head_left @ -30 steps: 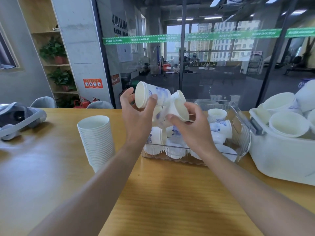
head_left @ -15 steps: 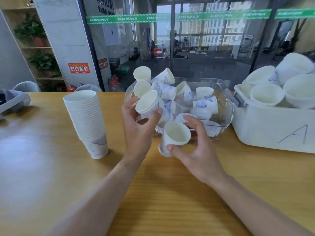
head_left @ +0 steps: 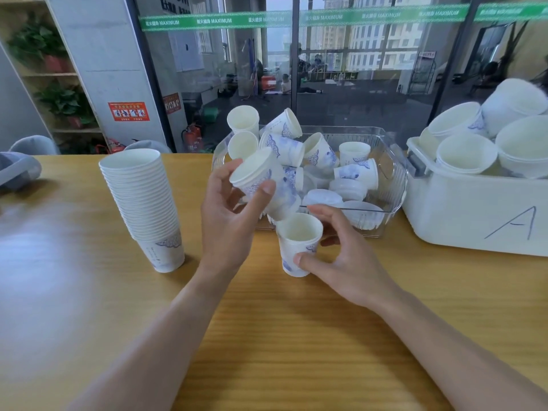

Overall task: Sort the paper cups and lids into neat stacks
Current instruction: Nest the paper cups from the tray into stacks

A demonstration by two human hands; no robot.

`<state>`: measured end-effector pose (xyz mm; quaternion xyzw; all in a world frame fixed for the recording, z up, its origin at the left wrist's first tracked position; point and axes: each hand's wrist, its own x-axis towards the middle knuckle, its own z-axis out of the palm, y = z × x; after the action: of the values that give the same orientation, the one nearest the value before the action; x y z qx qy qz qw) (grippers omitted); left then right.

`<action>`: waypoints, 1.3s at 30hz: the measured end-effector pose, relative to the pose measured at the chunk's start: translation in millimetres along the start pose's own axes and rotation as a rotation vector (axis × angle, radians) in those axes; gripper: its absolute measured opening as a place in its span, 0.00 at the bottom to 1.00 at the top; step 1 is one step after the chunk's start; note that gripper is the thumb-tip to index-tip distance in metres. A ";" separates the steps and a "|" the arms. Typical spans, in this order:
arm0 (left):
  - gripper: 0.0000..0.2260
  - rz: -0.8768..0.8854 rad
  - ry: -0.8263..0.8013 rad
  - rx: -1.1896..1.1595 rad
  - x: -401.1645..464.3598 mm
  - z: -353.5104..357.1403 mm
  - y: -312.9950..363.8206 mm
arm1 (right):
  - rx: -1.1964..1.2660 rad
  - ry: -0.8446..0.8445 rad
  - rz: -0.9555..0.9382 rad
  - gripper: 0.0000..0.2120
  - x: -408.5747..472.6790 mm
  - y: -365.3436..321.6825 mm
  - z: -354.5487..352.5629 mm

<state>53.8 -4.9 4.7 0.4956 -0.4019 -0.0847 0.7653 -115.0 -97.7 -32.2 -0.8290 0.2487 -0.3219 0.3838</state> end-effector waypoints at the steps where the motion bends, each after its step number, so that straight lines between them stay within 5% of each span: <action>1: 0.23 -0.017 -0.053 0.009 -2.0 1.8 -1.2 | -0.006 -0.006 0.003 0.35 0.1 0.5 0.3; 13: 0.29 -0.156 -0.438 0.275 -9.8 5.5 -32.0 | -0.037 0.085 0.018 0.32 6.9 7.4 -2.8; 19: 0.34 -0.183 -0.471 0.268 -10.0 4.5 -31.9 | 0.006 0.253 0.043 0.27 10.7 10.6 -6.7; 24: 0.18 -0.166 -0.260 0.144 -1.0 0.2 -17.0 | 0.046 0.404 0.038 0.21 24.8 6.2 -22.4; 28: 0.08 -0.059 -0.130 0.413 24.1 -10.1 -20.0 | -0.031 0.348 -0.028 0.18 51.1 -0.4 -34.0; 34: 0.18 0.122 -0.313 1.016 55.4 -15.2 -21.8 | -0.271 0.214 -0.110 0.20 116.2 -7.4 -36.4; 39: 0.25 0.080 -0.380 1.154 69.5 -11.6 -22.3 | -0.457 0.095 -0.112 0.26 162.2 -11.1 -23.5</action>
<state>113.9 -44.6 21.0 0.7912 -0.5307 0.0888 0.2906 -21.7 -209.4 44.0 -0.8908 0.2864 -0.3167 0.1554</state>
